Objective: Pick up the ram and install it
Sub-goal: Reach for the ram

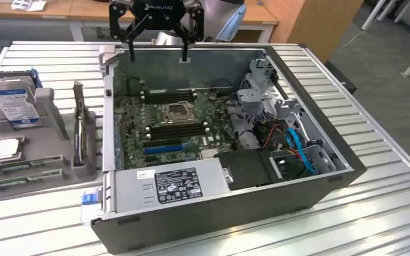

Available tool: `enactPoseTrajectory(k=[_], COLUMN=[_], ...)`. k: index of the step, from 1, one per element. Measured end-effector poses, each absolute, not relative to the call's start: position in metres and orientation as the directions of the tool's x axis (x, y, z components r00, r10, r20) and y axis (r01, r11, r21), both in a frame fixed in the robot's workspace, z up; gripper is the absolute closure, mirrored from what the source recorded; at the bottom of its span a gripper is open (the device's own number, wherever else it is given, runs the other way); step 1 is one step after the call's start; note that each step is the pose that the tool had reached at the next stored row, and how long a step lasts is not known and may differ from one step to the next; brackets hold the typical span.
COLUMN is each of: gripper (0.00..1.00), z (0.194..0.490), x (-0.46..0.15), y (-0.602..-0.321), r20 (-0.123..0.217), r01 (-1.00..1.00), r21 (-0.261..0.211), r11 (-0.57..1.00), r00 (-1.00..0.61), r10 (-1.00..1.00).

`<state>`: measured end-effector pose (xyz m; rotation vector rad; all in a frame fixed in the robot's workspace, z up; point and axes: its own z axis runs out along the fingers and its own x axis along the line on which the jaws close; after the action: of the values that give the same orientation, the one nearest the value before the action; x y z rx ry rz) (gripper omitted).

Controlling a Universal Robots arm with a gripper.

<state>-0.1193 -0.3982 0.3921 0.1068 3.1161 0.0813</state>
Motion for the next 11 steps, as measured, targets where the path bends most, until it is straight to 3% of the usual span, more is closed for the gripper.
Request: enactPoseTrajectory(k=[11], gripper=[0.01], z=[0.3921], x=[-0.1193], y=[-0.3982], r20=[-0.021], r01=[0.068], r21=[0.053], r11=[0.996], r00=[-0.997], r10=[0.069])
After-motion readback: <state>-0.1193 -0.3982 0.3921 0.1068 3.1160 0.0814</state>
